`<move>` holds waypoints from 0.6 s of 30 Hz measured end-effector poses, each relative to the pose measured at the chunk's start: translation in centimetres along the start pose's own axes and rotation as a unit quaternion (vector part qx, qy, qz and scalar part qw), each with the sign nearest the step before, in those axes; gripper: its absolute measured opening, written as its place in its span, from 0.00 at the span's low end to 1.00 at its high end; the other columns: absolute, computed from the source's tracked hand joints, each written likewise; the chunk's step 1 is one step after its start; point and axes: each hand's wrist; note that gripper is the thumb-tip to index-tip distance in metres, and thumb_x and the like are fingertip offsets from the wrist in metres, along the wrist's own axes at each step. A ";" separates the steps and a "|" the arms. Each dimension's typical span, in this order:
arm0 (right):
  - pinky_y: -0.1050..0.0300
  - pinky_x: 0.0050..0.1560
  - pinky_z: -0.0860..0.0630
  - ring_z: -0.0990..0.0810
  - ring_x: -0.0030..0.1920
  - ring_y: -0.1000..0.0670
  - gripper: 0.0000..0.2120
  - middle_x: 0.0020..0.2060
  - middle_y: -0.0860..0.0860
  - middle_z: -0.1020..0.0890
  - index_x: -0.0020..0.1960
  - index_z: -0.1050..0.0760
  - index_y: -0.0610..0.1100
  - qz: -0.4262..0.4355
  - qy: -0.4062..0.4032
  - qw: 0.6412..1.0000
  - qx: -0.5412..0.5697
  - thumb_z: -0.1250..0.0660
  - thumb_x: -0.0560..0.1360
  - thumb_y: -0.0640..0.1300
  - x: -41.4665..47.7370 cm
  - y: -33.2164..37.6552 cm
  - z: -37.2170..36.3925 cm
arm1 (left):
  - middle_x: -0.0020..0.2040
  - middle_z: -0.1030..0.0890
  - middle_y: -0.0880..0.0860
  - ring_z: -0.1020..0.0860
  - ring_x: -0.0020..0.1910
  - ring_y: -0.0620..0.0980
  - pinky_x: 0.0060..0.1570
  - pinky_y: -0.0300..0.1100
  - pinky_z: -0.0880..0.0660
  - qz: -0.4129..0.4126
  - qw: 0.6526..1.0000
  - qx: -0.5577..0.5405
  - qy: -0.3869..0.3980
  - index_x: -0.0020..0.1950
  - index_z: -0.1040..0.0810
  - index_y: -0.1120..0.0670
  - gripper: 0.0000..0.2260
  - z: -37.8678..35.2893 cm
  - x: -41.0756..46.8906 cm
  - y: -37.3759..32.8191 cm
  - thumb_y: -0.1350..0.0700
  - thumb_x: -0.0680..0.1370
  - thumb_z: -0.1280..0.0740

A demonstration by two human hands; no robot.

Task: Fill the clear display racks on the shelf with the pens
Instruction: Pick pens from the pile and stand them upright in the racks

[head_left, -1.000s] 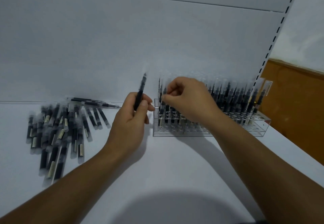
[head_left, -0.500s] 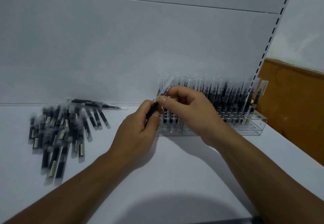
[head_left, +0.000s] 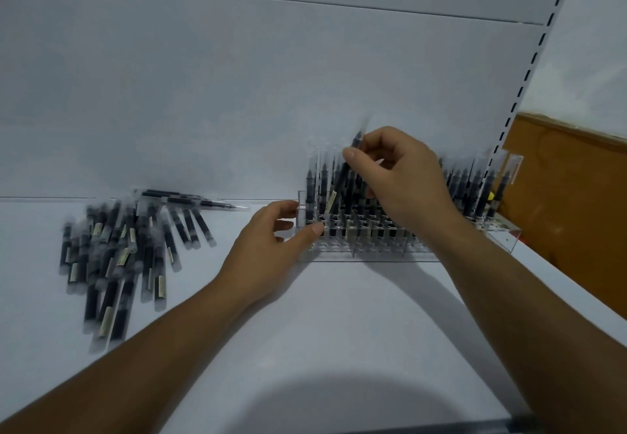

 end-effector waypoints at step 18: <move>0.61 0.38 0.27 0.22 0.39 0.59 0.09 0.37 0.58 0.20 0.46 0.21 0.52 -0.022 0.102 0.979 -0.173 0.31 0.75 0.57 -1.4 -0.6 -1.2 | 0.62 0.24 0.40 0.26 0.56 0.33 0.47 0.27 0.31 0.023 0.999 -0.027 0.004 0.68 0.28 0.47 0.23 0.4 0.1 -0.2 0.42 0.75 0.32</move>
Point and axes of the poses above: each hand's wrist, its own x-axis towards the middle knuckle, its own z-axis out of the back of the hand, y = z × x
